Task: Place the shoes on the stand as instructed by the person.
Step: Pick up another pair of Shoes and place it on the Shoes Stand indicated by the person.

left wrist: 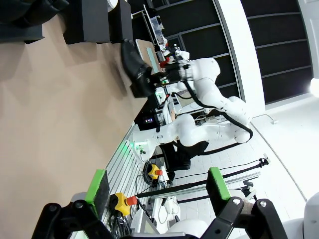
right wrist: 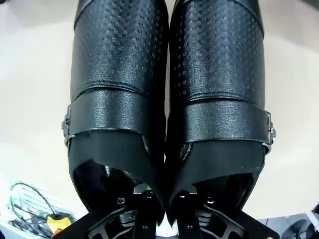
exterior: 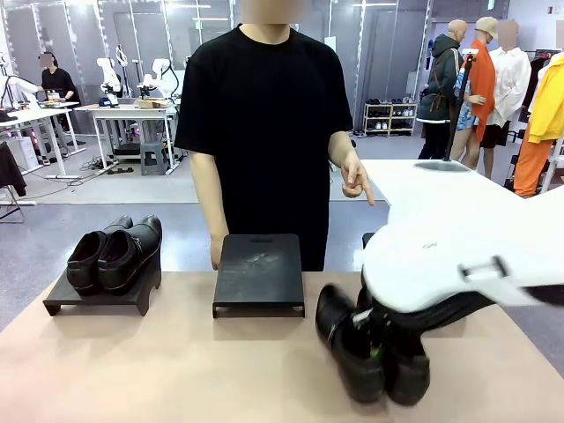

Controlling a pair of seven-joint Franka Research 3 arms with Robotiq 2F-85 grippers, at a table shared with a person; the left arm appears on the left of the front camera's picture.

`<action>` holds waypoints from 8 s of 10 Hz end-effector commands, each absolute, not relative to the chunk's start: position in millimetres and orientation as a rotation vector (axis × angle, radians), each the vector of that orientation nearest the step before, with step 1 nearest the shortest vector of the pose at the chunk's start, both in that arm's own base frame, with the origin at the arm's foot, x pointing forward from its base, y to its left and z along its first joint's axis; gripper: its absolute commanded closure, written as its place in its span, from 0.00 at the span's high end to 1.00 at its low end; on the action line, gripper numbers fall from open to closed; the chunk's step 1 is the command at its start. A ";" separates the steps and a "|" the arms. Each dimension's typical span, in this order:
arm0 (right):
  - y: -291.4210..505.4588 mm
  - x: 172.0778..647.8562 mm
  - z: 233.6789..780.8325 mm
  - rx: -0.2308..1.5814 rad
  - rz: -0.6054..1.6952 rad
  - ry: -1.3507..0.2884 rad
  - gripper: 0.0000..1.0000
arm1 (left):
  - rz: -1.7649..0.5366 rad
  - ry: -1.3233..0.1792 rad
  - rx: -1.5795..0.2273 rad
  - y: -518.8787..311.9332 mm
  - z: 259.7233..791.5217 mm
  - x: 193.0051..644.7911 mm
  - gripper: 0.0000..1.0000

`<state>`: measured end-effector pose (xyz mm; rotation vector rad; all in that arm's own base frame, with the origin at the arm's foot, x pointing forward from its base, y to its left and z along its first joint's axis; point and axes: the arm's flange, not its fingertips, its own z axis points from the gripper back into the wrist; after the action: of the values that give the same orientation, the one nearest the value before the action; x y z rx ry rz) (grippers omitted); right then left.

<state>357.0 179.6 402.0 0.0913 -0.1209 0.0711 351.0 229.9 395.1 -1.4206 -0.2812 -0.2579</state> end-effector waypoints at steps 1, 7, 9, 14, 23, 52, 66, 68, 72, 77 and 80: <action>136.4 336.4 460.3 0.114 0.090 -0.260 0.00 | -0.254 -0.301 -1.407 228.4 395.8 351.5 1.00; 44.8 358.3 524.0 0.125 0.117 -0.387 0.00 | -0.254 -0.301 -1.407 228.4 395.8 351.5 1.00; 48.7 349.2 520.2 0.176 0.129 -0.417 0.00 | -0.254 -0.301 -1.407 228.4 395.8 351.5 1.00; 42.8 350.3 508.6 0.125 0.101 -0.347 0.08 | -0.254 -0.301 -1.407 228.4 395.8 351.5 1.00; -13.3 501.9 506.6 0.110 0.029 -0.445 0.08 | -0.254 -0.301 -1.407 228.4 395.8 351.5 1.00; 11.4 604.6 423.8 0.093 -0.012 -0.441 1.00 | -0.254 -0.301 -1.407 228.4 395.8 351.5 1.00; 14.1 545.2 450.7 0.170 0.067 -0.450 1.00 | -0.254 -0.301 -1.407 228.4 395.8 351.5 1.00; -43.0 432.4 497.7 0.550 0.165 -0.413 1.00 | -0.254 -0.301 -1.407 228.4 395.8 351.5 1.00; -102.7 357.3 488.8 0.834 0.239 -0.453 1.00 | -0.254 -0.301 -1.407 228.4 395.8 351.5 1.00; -190.5 241.9 410.2 1.239 0.218 -0.401 1.00 | -0.254 -0.301 -1.407 228.4 395.8 351.5 1.00; -196.0 217.8 375.8 1.278 0.136 -0.365 1.00 | -0.254 -0.301 -1.407 228.4 395.8 351.5 1.00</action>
<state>214.0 -202.9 379.6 1.2921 -0.3781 0.1251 350.7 229.9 394.8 -1.4199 -0.2820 -0.2565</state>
